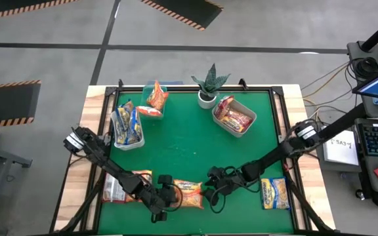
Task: Sort Maruchan noodles
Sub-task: Put the orange noodle pack into the green bin
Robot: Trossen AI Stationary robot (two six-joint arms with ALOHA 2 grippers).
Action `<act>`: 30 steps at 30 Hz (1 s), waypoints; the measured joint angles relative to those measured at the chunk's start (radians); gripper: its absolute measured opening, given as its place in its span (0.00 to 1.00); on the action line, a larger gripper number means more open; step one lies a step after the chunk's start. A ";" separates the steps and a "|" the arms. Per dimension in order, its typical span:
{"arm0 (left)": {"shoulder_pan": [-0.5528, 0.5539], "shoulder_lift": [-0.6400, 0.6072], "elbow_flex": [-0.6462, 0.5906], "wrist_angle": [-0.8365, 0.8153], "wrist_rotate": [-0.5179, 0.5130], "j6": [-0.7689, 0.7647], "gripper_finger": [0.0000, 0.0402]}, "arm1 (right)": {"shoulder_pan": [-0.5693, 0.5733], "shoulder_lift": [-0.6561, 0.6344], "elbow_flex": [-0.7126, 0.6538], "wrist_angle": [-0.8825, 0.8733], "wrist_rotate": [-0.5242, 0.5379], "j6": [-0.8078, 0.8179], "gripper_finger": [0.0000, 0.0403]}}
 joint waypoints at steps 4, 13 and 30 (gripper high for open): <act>0.002 0.026 0.000 0.043 -0.006 -0.006 0.00 | 0.000 0.067 0.000 0.137 -0.004 -0.013 0.70; 0.003 0.040 0.000 0.071 -0.029 -0.005 0.00 | -0.016 0.091 0.000 0.285 -0.033 -0.139 0.71; 0.015 0.041 0.000 0.119 -0.111 0.042 0.00 | -0.065 0.095 0.000 0.315 -0.028 -0.240 0.60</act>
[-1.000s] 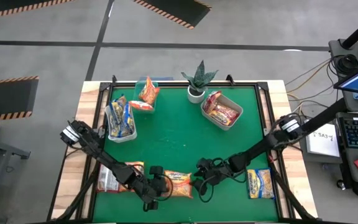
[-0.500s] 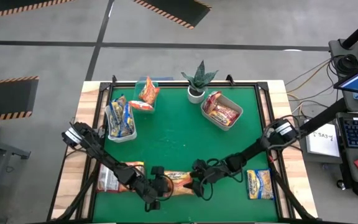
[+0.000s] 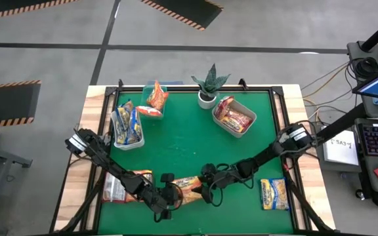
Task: Sort Maruchan noodles
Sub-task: Put the orange noodle pack into the green bin
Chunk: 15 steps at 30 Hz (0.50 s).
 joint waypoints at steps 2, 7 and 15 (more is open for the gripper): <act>0.000 0.000 0.000 0.002 -0.011 0.004 0.00 | -0.005 0.000 0.000 0.000 0.000 -0.014 0.57; 0.002 0.000 -0.001 0.002 -0.022 0.012 0.00 | -0.012 0.000 0.000 0.000 -0.003 -0.030 0.50; 0.005 0.002 -0.002 0.009 -0.047 0.028 0.00 | -0.012 -0.002 0.017 -0.001 0.004 -0.090 0.34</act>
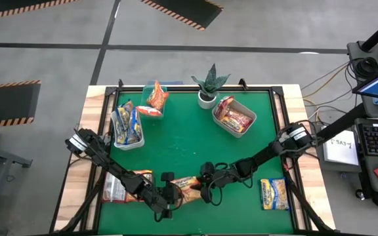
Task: Sort Maruchan noodles
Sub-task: Put the orange noodle pack into the green bin
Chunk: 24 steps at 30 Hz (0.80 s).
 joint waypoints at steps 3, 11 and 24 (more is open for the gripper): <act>0.000 0.000 0.000 0.003 -0.001 0.011 0.00 | 0.000 0.000 0.000 0.000 0.003 -0.010 0.26; 0.000 -0.023 0.000 -0.012 -0.001 0.052 0.00 | 0.000 -0.005 0.000 0.001 -0.001 -0.058 0.03; 0.054 -0.409 0.000 -0.253 -0.088 0.395 0.00 | -0.053 -0.179 0.000 -0.114 -0.011 -0.291 0.02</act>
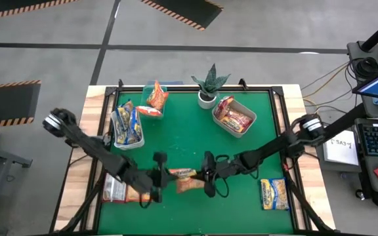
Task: Sort Maruchan noodles
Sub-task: Put the orange noodle pack into the green bin
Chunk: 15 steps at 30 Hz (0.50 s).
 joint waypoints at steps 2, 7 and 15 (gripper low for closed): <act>0.035 -0.069 0.000 -0.059 -0.026 0.044 0.00 | -0.016 -0.032 0.000 -0.023 0.001 -0.046 0.02; 0.163 -0.230 0.000 -0.165 -0.029 0.119 0.00 | -0.072 -0.133 0.000 -0.083 0.001 -0.133 0.02; 0.479 -0.397 0.000 -0.271 0.150 0.232 0.00 | -0.207 -0.292 0.000 -0.152 -0.008 -0.241 0.02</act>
